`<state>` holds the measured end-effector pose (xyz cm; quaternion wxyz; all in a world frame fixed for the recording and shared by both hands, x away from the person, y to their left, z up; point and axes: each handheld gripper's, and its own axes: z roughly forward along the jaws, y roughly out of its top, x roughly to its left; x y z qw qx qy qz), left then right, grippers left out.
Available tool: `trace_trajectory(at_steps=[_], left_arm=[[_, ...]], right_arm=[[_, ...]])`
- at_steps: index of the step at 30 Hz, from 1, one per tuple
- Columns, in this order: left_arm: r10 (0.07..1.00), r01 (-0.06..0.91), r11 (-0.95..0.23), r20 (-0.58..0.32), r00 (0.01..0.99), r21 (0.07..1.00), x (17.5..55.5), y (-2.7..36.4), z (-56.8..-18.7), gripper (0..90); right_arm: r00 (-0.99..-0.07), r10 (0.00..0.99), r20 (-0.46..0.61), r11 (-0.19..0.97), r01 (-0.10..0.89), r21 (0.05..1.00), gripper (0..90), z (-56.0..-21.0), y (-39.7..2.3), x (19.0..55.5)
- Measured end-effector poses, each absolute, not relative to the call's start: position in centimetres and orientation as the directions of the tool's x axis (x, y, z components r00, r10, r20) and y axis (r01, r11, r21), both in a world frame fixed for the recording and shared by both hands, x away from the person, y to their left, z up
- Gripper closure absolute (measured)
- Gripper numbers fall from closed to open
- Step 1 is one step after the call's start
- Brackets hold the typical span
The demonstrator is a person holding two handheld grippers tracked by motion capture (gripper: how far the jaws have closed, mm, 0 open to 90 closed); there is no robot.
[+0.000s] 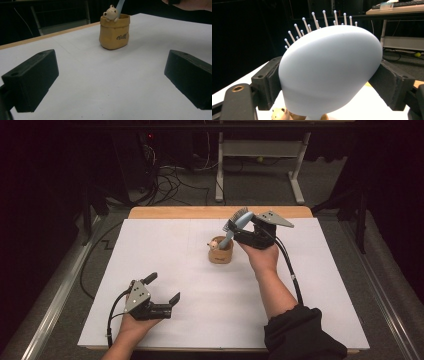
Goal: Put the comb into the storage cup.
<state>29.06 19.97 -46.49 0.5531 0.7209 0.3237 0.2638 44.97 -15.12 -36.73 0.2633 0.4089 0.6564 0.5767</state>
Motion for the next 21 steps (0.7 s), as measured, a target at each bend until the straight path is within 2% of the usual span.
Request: trace_trajectory(at_steps=[4, 21], left_arm=[[0.761, 0.183, -0.151, -0.004, 0.649, 0.972, 29.1, 20.2, -46.6, 0.0], [0.764, 0.181, -0.148, -0.004, 0.646, 0.972, 29.2, 20.3, -46.5, 0.0]], right_arm=[[-0.527, 0.84, 0.128, -0.001, 0.235, 0.972, 17.5, -36.9, -15.6, 44.6], [-0.515, 0.846, 0.138, -0.004, 0.253, 0.967, 15.2, -38.0, -17.4, 43.4]])
